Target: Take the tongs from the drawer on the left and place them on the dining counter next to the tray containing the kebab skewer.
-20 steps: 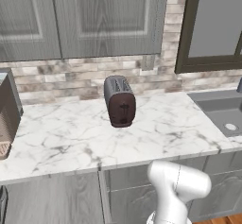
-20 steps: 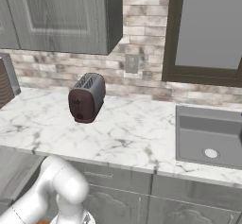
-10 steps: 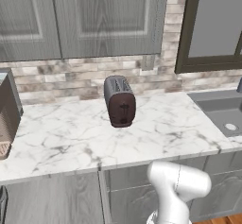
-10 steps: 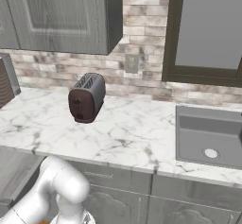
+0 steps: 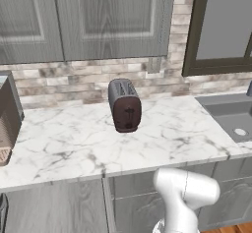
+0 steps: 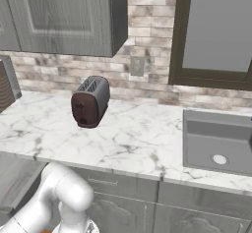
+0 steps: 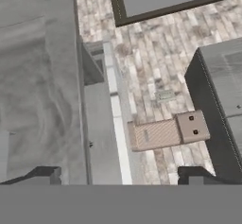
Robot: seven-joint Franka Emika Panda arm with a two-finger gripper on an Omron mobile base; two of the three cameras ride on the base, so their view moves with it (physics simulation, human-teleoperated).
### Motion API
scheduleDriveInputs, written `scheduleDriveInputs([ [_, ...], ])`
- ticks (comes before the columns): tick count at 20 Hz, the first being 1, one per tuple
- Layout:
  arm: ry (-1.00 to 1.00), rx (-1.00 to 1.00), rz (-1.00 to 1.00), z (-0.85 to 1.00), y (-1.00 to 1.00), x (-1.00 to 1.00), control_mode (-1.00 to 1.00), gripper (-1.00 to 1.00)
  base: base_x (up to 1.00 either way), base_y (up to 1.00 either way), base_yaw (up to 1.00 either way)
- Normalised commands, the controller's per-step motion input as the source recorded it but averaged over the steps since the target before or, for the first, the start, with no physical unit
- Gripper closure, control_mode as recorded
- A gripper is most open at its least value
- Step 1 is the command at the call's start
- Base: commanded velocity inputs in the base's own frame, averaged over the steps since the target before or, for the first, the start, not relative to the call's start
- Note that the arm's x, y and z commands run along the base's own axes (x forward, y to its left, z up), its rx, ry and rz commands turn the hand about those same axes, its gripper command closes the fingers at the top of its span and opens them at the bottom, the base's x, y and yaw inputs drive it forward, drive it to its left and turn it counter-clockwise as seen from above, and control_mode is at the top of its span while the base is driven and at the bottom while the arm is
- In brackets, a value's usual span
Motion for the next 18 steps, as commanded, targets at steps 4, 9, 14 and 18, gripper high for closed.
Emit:
scheduleDriveInputs([
  [4,-0.03,0.14,0.00,0.83,-0.26,-0.17,-1.00,-1.00,0.00,0.00,0.00],
  [9,-0.01,0.13,0.00,0.84,-0.23,-0.06,-1.00,-1.00,0.00,0.00,0.00],
  [14,0.00,0.10,0.00,0.71,-0.22,0.00,-1.00,-1.00,0.00,0.00,0.00],
  [18,0.00,0.07,0.00,0.56,-0.26,0.10,-1.00,-1.00,0.00,0.00,0.00],
])
